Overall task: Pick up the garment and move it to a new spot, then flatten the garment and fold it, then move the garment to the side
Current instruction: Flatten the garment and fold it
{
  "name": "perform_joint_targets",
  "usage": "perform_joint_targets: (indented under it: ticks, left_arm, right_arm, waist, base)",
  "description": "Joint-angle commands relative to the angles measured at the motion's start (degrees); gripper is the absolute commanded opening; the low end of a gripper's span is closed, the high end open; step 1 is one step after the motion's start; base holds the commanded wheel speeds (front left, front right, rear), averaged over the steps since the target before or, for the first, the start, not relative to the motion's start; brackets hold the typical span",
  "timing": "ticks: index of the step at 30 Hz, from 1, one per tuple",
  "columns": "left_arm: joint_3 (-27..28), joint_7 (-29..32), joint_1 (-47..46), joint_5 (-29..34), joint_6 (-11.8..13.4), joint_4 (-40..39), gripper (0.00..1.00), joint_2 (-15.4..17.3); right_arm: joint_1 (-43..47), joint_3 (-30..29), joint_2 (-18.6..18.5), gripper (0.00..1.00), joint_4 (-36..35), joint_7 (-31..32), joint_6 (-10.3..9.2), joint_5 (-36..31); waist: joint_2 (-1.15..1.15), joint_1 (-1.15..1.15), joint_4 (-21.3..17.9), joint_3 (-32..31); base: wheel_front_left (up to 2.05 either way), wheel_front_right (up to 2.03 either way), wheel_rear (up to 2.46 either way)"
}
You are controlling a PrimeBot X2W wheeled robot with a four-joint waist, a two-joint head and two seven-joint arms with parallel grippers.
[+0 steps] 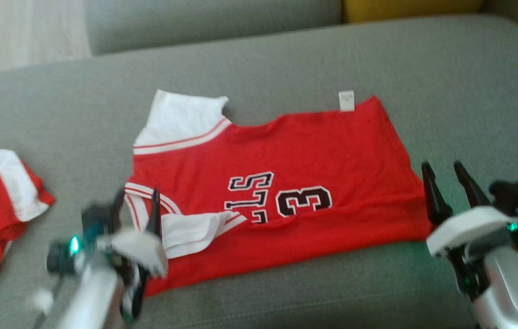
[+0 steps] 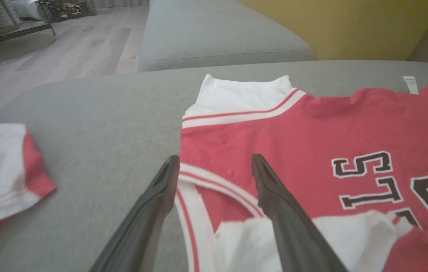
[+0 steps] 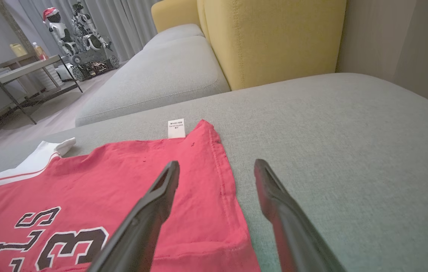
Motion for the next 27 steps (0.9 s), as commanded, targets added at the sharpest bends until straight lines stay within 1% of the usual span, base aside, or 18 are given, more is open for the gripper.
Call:
perform_joint_targets:
  ticks: [1, 4, 13, 17, 21, 27]
  left_arm:
    - [1.8, 1.13, -6.17, 0.39, -0.76, -1.3, 1.0, 1.9]
    - [1.2, 6.19, -12.83, 0.54, -3.23, 0.75, 1.0, 3.86]
    - [0.11, 20.08, -34.49, 3.16, -9.23, 9.56, 1.0, 12.6]
    - [-1.07, 26.37, -41.65, 3.66, -11.56, 14.01, 1.0, 14.42]
    - [-2.41, 30.43, -47.03, 4.26, -12.98, 17.69, 1.0, 16.01]
    - [-4.35, 33.35, -50.95, 5.15, -13.85, 22.47, 1.0, 17.65]
  right_arm:
    - [-4.08, 1.72, 0.09, 1.0, -2.54, -0.78, -0.05, -0.74]
    - [-7.28, 3.24, 0.53, 1.0, -3.44, -1.15, -0.05, -1.74]
    - [-16.94, 8.62, 1.89, 1.0, -3.32, -2.52, -0.05, -2.32]
    - [-20.26, 10.67, 2.27, 1.0, -2.57, -3.5, -0.05, -2.24]
    - [-22.67, 12.37, 2.71, 1.0, -1.94, -4.39, -0.05, -1.94]
    - [-24.81, 13.65, 3.52, 1.0, -0.51, -5.65, -0.05, -1.37]
  waist:
    - [0.0, 0.0, -1.98, 3.63]
    - [0.0, 0.0, -3.55, 7.27]
    - [0.0, 0.0, -8.7, 15.81]
    - [0.0, 0.0, -10.15, 18.19]
    - [0.0, 0.0, -11.45, 20.08]
    - [0.0, 0.0, -12.91, 21.65]
  base:
    - [0.0, 0.0, 0.0]
    - [0.0, 0.0, 0.0]
    - [0.0, 0.0, 0.0]
    - [0.0, 0.0, 0.0]
    - [0.0, 0.0, 0.0]
    - [0.0, 0.0, 0.0]
